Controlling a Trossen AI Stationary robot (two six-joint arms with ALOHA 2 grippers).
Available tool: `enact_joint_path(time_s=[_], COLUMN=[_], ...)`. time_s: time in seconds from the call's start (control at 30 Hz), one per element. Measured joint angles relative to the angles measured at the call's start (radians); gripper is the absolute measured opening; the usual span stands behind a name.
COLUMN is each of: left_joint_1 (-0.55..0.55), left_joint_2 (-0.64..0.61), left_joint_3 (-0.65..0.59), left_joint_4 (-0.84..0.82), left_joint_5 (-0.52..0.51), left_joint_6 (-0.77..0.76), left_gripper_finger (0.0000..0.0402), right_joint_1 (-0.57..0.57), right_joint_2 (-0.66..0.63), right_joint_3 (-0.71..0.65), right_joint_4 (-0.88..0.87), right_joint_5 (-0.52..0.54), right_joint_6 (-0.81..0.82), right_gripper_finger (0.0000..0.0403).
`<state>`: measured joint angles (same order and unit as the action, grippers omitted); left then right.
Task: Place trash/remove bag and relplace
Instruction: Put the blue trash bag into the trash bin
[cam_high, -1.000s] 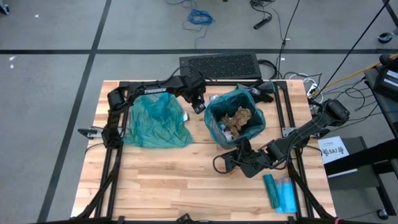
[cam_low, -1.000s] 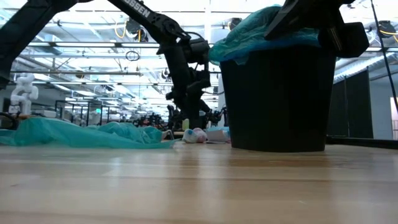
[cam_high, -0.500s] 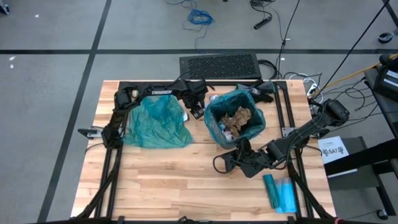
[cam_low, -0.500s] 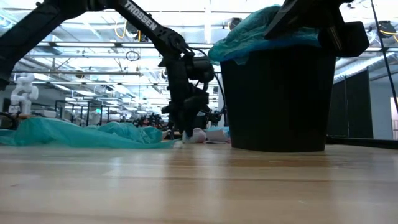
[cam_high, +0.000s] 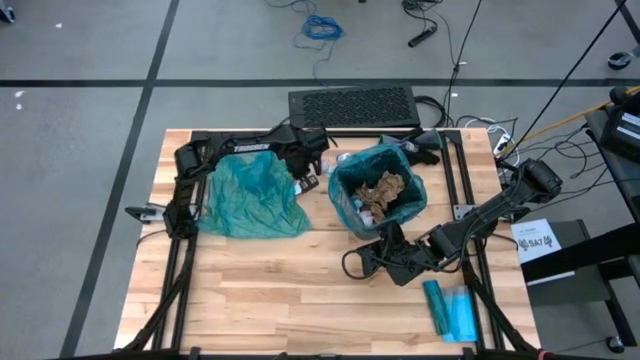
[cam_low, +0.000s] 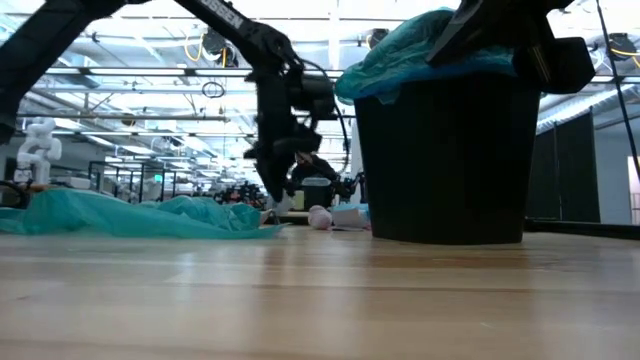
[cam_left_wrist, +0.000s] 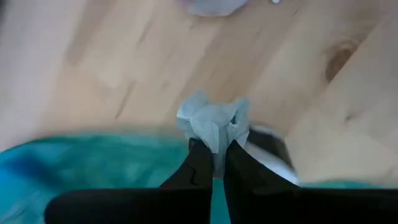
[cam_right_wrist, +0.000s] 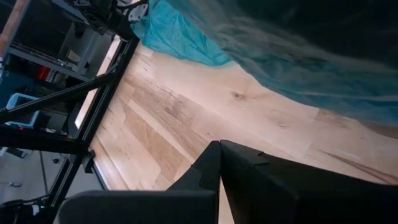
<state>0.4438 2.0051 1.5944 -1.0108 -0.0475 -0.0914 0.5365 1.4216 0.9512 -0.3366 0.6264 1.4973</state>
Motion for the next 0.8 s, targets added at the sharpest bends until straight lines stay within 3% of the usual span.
enact_joint_path(time_s=[0.43,0.8], left_joint_1=[-0.008,-0.107], left_joint_2=[-0.344,-0.447], left_joint_3=[0.0,0.001], left_joint_4=[0.017,0.308], left_joint_5=[-0.061,0.152], left_joint_6=[-0.008,-0.008], left_gripper_finger=[0.0017,0.0016], right_joint_1=[0.0,0.001], right_joint_2=[0.0,0.0], right_joint_3=[0.0,0.0], right_joint_4=[-0.006,-0.024], right_joint_5=[0.0,-0.005], right_joint_6=[-0.022,-0.01], right_gripper_finger=[0.0,0.0])
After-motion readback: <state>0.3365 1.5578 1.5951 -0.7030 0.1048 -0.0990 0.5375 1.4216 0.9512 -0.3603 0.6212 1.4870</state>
